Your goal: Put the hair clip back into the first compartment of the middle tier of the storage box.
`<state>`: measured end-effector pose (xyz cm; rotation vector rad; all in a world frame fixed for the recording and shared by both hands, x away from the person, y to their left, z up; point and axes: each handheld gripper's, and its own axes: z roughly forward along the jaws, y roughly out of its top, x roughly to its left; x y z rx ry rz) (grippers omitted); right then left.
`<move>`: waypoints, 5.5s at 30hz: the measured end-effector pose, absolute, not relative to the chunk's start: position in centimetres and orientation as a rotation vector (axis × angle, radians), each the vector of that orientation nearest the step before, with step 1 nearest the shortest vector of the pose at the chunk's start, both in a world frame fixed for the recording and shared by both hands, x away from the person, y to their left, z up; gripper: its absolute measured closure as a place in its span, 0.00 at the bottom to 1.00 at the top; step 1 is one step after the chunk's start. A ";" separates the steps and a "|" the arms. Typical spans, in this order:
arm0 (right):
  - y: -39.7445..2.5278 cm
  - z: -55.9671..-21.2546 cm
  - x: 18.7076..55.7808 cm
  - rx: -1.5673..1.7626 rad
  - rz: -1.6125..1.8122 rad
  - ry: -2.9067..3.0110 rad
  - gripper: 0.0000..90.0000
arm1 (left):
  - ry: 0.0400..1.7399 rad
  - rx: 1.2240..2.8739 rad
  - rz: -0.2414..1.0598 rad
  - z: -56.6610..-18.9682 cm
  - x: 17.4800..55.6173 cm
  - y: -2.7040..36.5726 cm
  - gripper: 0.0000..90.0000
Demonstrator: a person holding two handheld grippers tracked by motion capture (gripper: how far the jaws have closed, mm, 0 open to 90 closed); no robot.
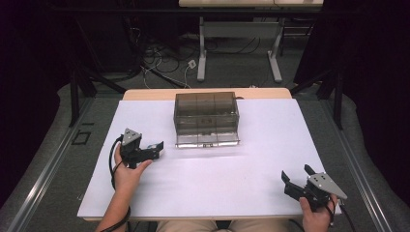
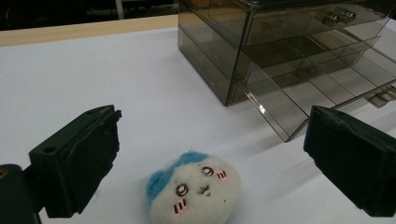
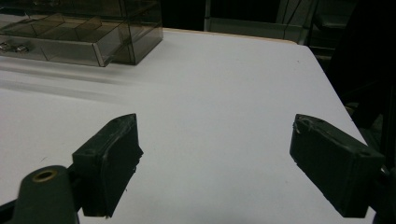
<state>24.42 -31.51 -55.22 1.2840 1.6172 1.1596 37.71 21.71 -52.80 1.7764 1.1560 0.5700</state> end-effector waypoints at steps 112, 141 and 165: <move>-31.2 -55.6 24.7 1.272 1.148 1.649 0.17 | 1.230 1.997 0.622 -55.9 37.5 20.9 0.37; -31.3 -55.6 24.6 1.272 1.149 1.651 0.17 | 1.178 1.913 0.691 -54.5 36.2 21.2 0.38; -31.4 -55.6 24.6 1.275 1.146 1.642 0.17 | 1.127 1.862 0.745 -53.6 35.2 21.3 0.38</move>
